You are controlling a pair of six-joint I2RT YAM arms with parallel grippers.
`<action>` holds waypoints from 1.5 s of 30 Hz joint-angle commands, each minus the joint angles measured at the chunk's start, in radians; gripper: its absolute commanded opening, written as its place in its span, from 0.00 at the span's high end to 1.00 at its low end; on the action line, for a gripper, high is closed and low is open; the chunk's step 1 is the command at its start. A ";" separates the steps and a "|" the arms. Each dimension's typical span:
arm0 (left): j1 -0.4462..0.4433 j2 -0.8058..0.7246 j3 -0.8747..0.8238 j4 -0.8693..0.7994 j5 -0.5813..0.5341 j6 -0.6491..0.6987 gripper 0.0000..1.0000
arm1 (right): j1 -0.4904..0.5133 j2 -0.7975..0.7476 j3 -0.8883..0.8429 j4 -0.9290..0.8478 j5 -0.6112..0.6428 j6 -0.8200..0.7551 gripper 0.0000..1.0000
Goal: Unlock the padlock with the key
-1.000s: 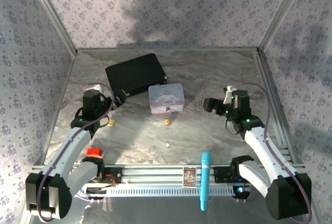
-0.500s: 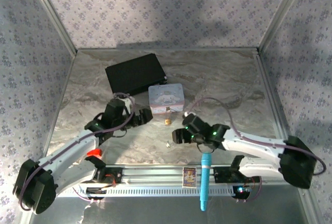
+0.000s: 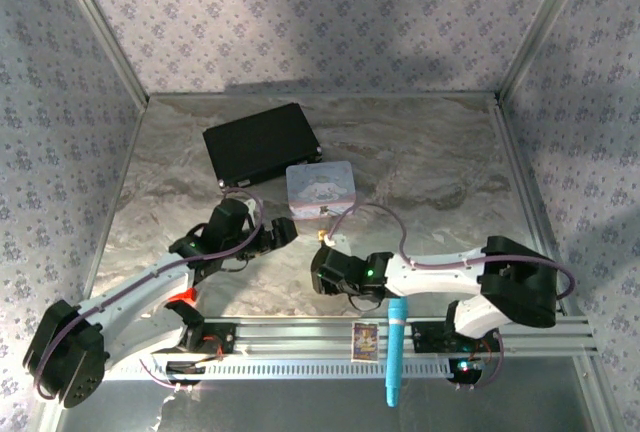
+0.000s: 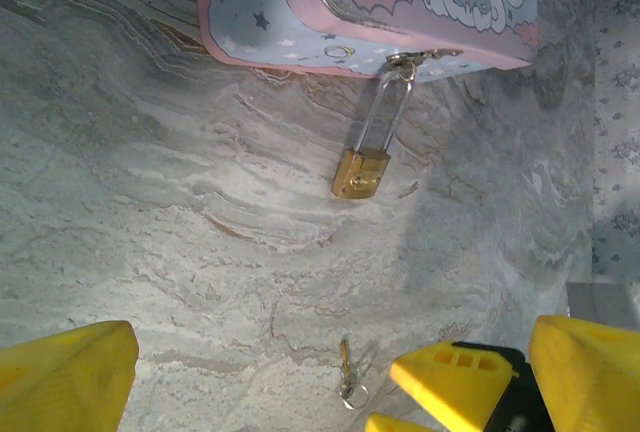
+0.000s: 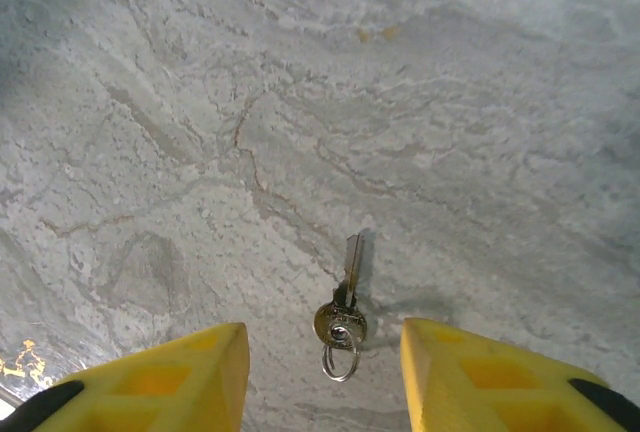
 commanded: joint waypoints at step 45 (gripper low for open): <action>-0.209 0.288 -0.065 0.590 -0.081 -0.541 0.06 | -0.281 -0.208 -0.090 0.061 -0.348 -0.172 1.00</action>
